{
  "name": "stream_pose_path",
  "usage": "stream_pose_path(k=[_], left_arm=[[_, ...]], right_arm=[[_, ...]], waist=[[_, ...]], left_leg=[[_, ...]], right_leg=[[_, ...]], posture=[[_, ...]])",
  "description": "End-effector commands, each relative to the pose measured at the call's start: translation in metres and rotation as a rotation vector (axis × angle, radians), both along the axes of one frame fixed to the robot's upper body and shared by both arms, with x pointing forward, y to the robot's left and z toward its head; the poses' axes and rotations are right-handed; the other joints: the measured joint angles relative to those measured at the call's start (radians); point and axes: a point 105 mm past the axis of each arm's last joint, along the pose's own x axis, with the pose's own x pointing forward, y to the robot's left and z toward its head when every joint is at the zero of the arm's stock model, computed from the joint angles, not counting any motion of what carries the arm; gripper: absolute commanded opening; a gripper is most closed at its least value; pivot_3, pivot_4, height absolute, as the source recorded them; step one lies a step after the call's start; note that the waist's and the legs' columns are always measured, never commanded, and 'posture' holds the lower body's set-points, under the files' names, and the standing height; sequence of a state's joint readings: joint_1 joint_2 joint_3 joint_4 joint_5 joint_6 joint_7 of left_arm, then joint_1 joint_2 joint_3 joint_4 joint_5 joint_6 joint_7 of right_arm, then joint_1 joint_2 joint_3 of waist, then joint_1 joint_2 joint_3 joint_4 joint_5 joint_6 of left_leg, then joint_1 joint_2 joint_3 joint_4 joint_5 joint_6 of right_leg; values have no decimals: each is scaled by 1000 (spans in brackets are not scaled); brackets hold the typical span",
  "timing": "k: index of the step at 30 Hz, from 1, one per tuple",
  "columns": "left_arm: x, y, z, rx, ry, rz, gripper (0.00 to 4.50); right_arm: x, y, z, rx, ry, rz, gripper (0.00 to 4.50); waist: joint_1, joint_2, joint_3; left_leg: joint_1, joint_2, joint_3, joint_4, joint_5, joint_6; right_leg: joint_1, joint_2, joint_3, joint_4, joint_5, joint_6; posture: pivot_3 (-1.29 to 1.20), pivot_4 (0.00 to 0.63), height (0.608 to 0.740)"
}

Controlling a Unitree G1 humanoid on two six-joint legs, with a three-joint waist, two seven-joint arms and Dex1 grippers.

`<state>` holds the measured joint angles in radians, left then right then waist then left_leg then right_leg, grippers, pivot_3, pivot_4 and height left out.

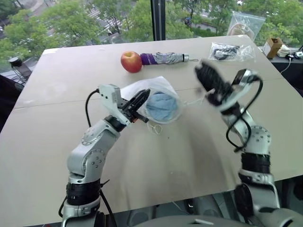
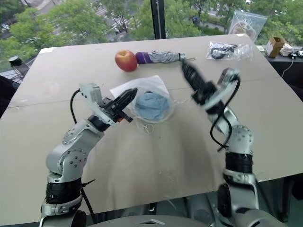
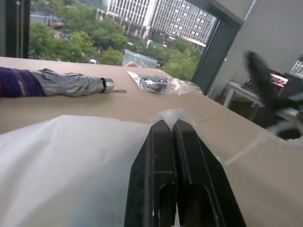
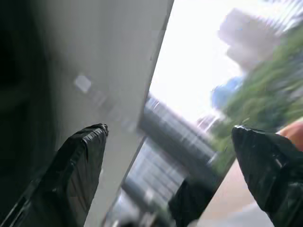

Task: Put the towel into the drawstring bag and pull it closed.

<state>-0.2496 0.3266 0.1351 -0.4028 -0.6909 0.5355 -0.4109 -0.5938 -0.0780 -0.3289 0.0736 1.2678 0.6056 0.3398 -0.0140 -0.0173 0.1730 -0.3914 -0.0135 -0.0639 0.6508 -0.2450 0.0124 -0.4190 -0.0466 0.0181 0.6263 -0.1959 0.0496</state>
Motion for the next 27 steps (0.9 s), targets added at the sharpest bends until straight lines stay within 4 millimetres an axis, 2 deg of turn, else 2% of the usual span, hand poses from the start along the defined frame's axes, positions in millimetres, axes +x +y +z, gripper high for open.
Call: stream_pose_path(k=[1, 3, 5, 8, 11, 15, 18, 21, 27], left_arm=[[-5, -1, 10, 5, -46, 2, 0], [-5, 0, 11, 5, -47, 1, 0], [-5, 1, 11, 5, -46, 2, 0], [-5, 2, 11, 8, -45, 4, 0], [-5, 3, 10, 12, -42, 7, 0], [-3, 6, 10, 14, -46, 31, 0], [1, 16, 2, 28, -22, 88, 0], [3, 24, -4, 44, -3, 134, 0], [12, 45, -11, 78, 11, 270, 0]], right_arm=[[8, -2, -35, -328, 41, -126, 4471], [-1, 2, -44, -472, -29, -84, 4471], [3, -11, -49, -498, -16, -131, 4471], [11, -28, -40, -381, 31, -181, 4471], [6, -23, -25, -275, 25, -144, 4471], [10, -21, -29, -281, 79, -174, 4471], [24, -43, -26, -23, 237, -234, 4471], [31, -55, -31, 181, 379, -215, 4471], [21, -46, -39, 276, 472, -87, 4471]], waist=[[5, 1, 0], [2, 1, 0], [-2, 1, 1], [-6, 1, 1], [-4, 1, 1], [-3, 1, 1], [-2, 1, 1], [-1, 1, 1], [-4, 2, 1]], left_leg=[[0, 0, 0, 0, 0, 0], [-2, -1, 1, 0, 0, 0], [-4, -1, 3, 0, 0, 0], [-4, 0, 4, -1, 0, 0], [-4, 0, 3, -1, 0, 0], [-4, 0, 3, -1, 0, 0], [-4, 0, 3, 0, 0, 0], [-4, 0, 4, 0, 0, 0], [-4, 0, 3, -1, 0, 0]], right_leg=[[0, 0, 0, 0, 0, 0], [-1, -1, 1, 0, 0, 1], [-3, -1, 2, 0, 0, 1], [-4, -1, 3, 0, 0, 1], [-4, 0, 2, 0, 0, 1], [-4, 0, 2, 0, 0, 1], [-4, 0, 3, 1, 0, 1], [-4, 0, 3, 1, 0, 1], [-4, 0, 3, 1, 0, 1]], posture=[[0, 150, 740], [0, 150, 740], [0, 150, 740], [0, 150, 740], [0, 150, 740], [0, 150, 740], [0, 150, 740], [0, 150, 740], [0, 150, 740]])
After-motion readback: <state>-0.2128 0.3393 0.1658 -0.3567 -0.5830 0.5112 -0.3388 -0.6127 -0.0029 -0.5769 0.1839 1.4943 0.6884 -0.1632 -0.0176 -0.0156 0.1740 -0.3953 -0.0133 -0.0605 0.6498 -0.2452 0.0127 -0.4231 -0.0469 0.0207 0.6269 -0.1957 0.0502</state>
